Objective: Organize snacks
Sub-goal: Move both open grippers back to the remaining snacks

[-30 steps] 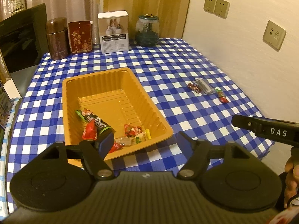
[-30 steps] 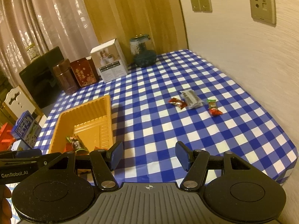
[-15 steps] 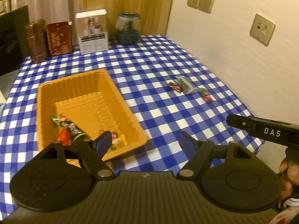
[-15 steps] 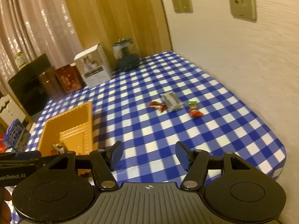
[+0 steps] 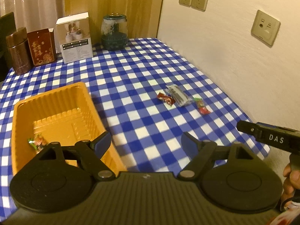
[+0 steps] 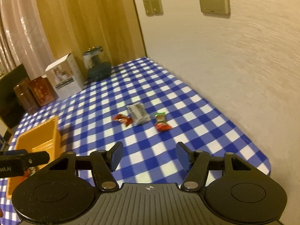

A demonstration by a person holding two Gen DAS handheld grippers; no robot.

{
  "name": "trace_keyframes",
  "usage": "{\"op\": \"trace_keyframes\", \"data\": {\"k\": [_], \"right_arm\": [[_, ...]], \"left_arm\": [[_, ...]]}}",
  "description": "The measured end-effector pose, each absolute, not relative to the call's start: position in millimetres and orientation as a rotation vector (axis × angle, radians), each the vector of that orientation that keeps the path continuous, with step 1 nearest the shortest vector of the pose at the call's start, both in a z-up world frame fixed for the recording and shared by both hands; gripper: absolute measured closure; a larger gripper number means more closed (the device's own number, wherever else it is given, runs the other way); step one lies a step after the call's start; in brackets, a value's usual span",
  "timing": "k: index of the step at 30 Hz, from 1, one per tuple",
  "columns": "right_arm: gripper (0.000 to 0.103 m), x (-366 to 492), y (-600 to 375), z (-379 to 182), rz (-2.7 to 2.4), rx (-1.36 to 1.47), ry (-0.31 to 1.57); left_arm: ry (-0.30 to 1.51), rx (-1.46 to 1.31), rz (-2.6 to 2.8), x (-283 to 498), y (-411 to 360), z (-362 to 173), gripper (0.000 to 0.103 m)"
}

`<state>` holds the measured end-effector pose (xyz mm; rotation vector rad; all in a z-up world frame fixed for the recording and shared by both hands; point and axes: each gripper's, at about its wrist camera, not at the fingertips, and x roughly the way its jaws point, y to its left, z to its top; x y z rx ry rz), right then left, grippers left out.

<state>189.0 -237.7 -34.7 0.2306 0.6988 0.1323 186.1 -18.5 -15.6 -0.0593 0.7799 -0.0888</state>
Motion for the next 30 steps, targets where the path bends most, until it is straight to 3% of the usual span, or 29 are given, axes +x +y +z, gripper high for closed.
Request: {"op": "trace_keyframes", "data": {"k": [24, 27, 30], "right_arm": [[0.042, 315.8, -243.0, -108.4, 0.272, 0.092, 0.735], [0.051, 327.6, -246.5, -117.0, 0.268, 0.098, 0.760], [0.054, 336.8, -248.4, -125.3, 0.271, 0.096, 0.781]], "left_arm": [[0.781, -0.070, -0.098, 305.2, -53.6, -78.9, 0.016], [0.788, -0.064, -0.117, 309.5, -55.4, -85.2, 0.016], [0.815, -0.097, -0.142, 314.2, -54.3, -91.3, 0.016]]}}
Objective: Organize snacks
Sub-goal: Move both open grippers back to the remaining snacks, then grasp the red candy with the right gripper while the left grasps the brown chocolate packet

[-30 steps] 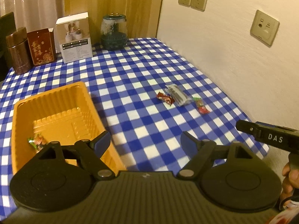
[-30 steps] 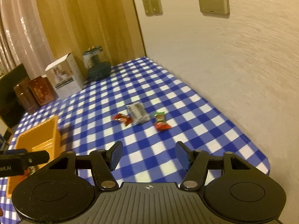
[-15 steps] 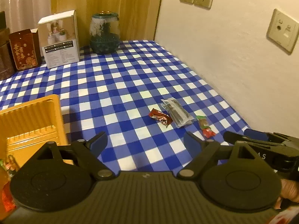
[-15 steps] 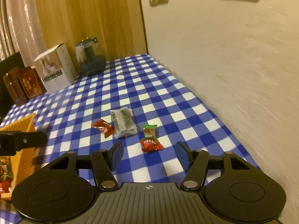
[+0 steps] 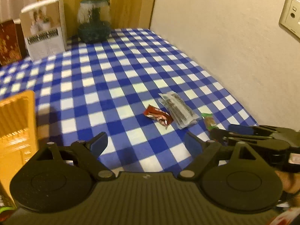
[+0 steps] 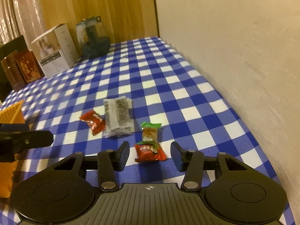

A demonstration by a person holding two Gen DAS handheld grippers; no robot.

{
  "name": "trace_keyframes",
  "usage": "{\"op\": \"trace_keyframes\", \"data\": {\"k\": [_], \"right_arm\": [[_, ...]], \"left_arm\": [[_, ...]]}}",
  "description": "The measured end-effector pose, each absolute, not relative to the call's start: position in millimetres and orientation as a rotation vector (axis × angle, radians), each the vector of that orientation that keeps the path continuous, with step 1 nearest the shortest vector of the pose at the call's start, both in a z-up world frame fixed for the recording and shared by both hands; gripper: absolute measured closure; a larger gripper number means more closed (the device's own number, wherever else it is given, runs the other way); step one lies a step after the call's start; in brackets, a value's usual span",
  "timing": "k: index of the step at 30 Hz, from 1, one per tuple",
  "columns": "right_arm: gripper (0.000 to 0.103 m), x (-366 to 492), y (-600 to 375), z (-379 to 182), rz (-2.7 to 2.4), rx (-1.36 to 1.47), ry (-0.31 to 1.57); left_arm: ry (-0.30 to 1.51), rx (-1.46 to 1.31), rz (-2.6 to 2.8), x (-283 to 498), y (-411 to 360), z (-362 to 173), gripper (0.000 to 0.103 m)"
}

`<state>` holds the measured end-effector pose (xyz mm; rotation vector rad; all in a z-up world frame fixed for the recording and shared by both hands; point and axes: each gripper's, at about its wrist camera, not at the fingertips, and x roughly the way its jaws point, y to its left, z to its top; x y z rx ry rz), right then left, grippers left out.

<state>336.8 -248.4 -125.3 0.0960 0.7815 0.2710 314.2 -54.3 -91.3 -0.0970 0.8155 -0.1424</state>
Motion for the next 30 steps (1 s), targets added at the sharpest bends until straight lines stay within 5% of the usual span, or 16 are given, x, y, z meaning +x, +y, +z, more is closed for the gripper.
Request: {"op": "trace_keyframes", "data": {"k": [14, 25, 30], "right_arm": [[0.080, 338.3, -234.0, -132.0, 0.281, -0.019, 0.800], [0.081, 328.8, -249.5, -109.1, 0.195, 0.067, 0.730], [0.081, 331.7, -256.8, -105.0, 0.170, 0.104, 0.716]], "left_arm": [[0.835, -0.112, -0.144, 321.3, -54.0, -99.2, 0.016], [0.833, -0.106, -0.164, 333.3, -61.6, -105.4, 0.016], [0.842, -0.074, -0.163, 350.8, -66.7, -107.7, 0.024]]}}
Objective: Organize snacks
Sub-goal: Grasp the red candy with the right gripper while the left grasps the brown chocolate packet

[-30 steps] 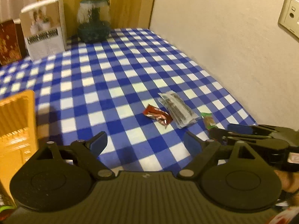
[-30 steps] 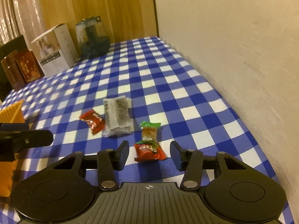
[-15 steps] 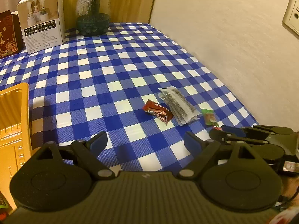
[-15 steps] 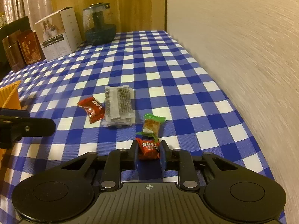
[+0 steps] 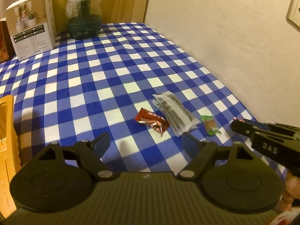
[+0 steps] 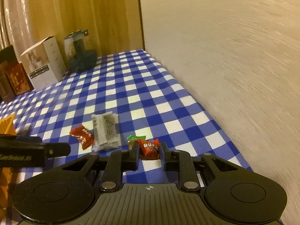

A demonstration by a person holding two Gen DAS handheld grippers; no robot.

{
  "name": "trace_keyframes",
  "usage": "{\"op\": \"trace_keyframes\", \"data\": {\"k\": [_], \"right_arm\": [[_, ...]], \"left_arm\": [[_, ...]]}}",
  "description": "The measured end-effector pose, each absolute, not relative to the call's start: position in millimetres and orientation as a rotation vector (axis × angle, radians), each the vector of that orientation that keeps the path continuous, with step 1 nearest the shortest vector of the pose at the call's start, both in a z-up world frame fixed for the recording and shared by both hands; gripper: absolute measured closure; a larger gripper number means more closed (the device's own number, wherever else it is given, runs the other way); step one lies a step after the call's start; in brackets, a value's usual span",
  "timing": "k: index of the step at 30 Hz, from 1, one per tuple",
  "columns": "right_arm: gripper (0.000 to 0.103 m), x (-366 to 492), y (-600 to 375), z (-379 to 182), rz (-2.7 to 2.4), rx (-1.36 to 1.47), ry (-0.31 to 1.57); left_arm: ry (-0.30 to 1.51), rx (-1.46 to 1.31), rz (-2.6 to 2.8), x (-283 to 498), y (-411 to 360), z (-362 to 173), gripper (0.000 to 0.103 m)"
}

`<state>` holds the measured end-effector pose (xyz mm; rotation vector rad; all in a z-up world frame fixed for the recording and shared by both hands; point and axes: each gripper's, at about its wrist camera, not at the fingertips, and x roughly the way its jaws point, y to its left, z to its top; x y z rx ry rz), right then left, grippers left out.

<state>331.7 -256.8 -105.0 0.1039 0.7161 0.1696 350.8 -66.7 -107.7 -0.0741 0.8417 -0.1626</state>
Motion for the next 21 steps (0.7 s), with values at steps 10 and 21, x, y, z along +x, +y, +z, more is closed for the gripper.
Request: {"op": "trace_keyframes", "data": {"k": [10, 21], "right_arm": [[0.081, 331.1, -263.3, -103.1, 0.157, 0.141, 0.706], [0.081, 332.7, -267.0, -102.8, 0.144, 0.170, 0.709]], "left_arm": [[0.943, 0.146, -0.240, 399.1, -87.5, -124.8, 0.036], [0.945, 0.196, -0.359, 417.4, -93.4, -134.3, 0.055]]}}
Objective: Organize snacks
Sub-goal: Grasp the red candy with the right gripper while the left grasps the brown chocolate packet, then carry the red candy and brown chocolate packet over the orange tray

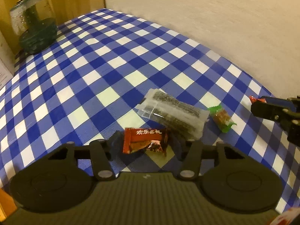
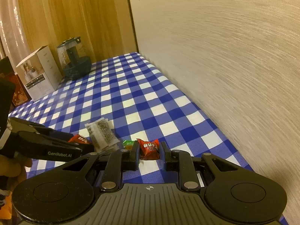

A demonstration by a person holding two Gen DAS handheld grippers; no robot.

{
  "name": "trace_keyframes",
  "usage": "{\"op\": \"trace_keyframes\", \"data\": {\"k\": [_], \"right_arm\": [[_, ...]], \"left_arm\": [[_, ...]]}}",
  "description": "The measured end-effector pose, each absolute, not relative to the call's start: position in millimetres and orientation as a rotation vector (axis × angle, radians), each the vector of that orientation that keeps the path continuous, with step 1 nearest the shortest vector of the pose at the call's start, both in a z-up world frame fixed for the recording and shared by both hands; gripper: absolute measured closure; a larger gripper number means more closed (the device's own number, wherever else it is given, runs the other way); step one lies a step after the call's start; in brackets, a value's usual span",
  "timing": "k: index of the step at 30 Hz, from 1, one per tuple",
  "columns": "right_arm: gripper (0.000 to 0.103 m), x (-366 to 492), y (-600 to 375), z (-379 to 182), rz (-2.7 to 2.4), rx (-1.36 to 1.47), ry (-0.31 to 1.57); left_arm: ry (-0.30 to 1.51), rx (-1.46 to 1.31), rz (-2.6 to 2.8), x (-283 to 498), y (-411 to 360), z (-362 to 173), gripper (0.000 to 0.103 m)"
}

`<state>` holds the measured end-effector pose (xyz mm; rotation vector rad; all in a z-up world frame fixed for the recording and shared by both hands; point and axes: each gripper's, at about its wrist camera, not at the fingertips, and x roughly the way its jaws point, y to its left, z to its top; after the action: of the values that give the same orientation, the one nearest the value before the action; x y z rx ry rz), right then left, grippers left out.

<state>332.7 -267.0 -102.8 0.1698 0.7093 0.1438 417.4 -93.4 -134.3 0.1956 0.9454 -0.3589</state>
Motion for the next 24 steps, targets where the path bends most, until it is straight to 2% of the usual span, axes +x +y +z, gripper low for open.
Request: {"op": "trace_keyframes", "data": {"k": [3, 8, 24], "right_arm": [[0.081, 332.6, -267.1, -102.8, 0.138, 0.175, 0.711], [0.081, 332.3, -268.3, -101.6, 0.131, 0.182, 0.704], [0.081, 303.0, -247.1, -88.6, 0.178, 0.160, 0.706]], "left_arm": [[0.948, 0.194, -0.362, 414.7, -93.2, -133.3, 0.064], [0.960, 0.190, -0.351, 404.7, -92.9, -131.0, 0.070], [0.949, 0.081, -0.287, 334.2, -72.8, -98.2, 0.071]]}}
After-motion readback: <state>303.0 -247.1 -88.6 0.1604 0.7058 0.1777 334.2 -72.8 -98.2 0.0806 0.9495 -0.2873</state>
